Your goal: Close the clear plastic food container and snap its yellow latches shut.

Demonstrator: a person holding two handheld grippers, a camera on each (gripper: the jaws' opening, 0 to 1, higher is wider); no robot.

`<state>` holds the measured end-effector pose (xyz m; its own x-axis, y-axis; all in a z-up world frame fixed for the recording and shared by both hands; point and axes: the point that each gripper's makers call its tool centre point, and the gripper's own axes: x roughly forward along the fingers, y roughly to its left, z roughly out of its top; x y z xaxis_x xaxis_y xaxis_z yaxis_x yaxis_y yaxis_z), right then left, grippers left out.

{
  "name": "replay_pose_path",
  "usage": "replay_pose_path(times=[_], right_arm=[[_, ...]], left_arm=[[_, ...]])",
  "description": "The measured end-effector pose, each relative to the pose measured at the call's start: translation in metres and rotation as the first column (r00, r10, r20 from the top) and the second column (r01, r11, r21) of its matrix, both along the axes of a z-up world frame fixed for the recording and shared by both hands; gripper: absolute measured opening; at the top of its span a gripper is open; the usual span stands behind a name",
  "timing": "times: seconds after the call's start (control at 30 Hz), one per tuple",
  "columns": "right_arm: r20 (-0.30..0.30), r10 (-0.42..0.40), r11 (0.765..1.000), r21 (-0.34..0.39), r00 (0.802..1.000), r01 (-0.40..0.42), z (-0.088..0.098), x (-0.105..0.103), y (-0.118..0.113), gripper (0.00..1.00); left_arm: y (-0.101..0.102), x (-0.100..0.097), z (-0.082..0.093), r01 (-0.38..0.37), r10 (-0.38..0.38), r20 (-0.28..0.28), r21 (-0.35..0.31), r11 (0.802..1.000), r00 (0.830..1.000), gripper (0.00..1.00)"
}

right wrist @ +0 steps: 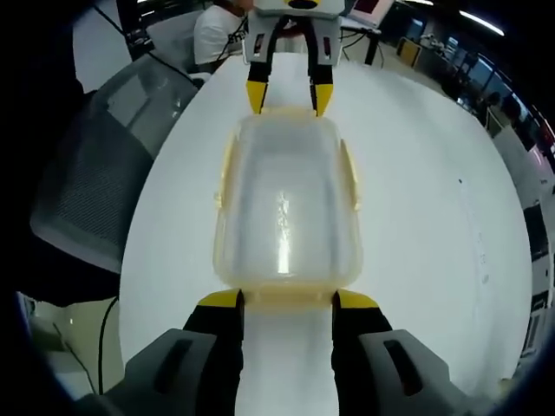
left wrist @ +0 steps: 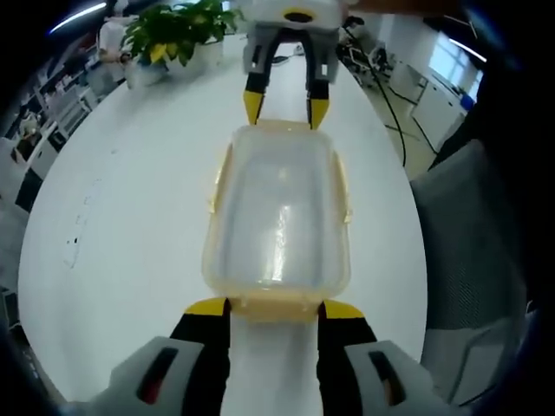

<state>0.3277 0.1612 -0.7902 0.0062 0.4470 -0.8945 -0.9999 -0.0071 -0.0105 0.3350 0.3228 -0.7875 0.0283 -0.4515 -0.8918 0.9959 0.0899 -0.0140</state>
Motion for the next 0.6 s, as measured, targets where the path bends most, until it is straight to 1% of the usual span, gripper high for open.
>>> replay_pose_path(times=[0.13,0.3,0.4,0.43,0.5,0.53,0.6], right_arm=[[0.009,-0.005,1.0,0.009,1.0,0.004,-0.0029,-0.0008,0.0012,0.36],[0.001,-0.004,1.0,0.011,1.0,0.004,-0.0027,-0.0001,0.0012,0.36],[0.001,0.003,1.0,0.01,1.0,-0.003,-0.0026,0.0,0.0018,0.37],[0.0,0.001,1.0,0.012,1.0,-0.001,-0.0024,0.0002,0.002,0.37],[0.003,0.003,1.0,0.012,1.0,-0.003,-0.0019,0.0,0.0021,0.37],[0.008,0.015,1.0,0.011,1.0,-0.016,-0.0018,0.0001,0.0022,0.37],[0.004,0.012,1.0,0.012,1.0,-0.012,-0.0018,0.0001,0.0022,0.38]], left_arm=[[-0.001,-0.0003,-0.002,0.001,-0.001,-0.004,0.009,1.0,1.0,0.33],[-0.0023,0.0004,-0.0024,0.014,-0.013,-0.02,0.018,1.0,1.0,0.33],[-0.0023,0.0004,-0.0032,0.027,-0.027,-0.012,0.045,0.999,1.0,0.33],[-0.0014,0.0014,-0.005,0.04,-0.041,0.004,0.056,0.998,0.999,0.33],[-0.0011,0.0014,-0.0049,0.029,-0.029,-0.002,0.058,0.998,1.0,0.33],[-0.0011,0.0015,-0.0044,0.041,-0.042,0.007,0.058,0.997,0.999,0.33],[-0.0007,0.0008,-0.0034,0.039,-0.04,0.016,0.057,0.998,0.999,0.34]])
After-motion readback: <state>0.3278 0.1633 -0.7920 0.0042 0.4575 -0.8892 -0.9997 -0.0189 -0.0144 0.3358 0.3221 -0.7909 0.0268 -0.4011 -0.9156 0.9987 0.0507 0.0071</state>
